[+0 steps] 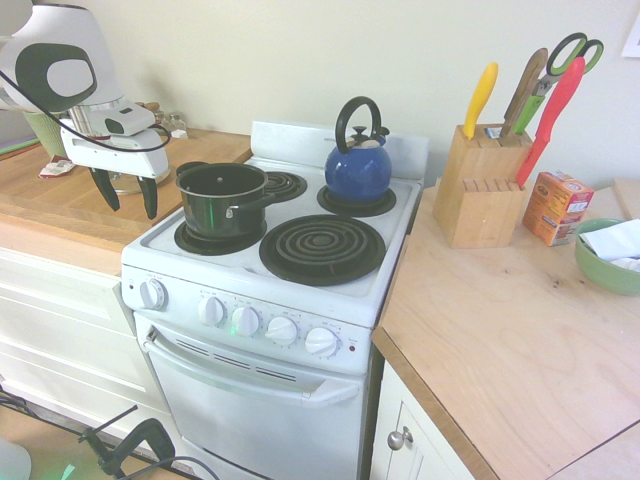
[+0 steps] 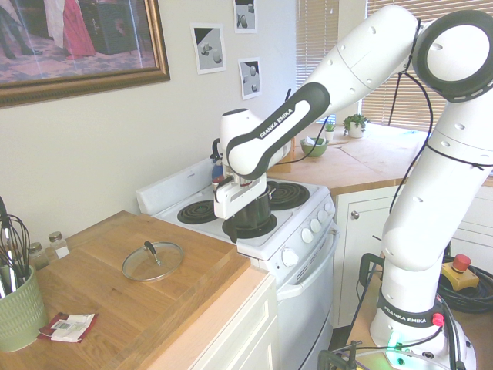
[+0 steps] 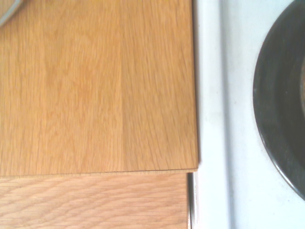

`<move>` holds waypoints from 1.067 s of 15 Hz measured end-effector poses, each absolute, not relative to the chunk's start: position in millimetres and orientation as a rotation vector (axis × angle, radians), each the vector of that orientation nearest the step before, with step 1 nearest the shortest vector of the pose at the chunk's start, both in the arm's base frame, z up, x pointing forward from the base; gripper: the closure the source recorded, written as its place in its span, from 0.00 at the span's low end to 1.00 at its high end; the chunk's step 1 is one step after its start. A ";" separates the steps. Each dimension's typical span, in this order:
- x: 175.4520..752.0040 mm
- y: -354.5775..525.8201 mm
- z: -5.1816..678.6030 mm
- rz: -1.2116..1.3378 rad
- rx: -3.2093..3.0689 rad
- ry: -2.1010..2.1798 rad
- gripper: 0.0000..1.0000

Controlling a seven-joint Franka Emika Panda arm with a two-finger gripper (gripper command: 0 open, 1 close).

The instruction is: Cover the lid of the pot

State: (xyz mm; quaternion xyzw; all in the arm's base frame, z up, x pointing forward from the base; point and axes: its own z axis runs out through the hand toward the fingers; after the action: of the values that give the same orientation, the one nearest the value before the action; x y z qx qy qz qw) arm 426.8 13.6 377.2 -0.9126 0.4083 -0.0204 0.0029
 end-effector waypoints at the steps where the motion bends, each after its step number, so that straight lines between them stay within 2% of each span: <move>1: 427.0 13.6 377.0 -0.065 -2.862 1.280 0.00; 3: 431.5 23.1 383.9 -0.111 -2.868 1.248 0.00; 9: 483.9 108.4 465.5 -0.308 -2.845 1.182 0.00; 13: 550.5 137.9 453.3 -0.333 -2.752 1.362 0.00; 16: 580.2 167.7 437.4 -0.347 -2.669 1.510 0.00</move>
State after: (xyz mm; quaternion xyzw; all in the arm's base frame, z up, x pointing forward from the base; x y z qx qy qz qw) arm 580.2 167.7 437.4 -0.8646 0.4890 -0.1125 0.0276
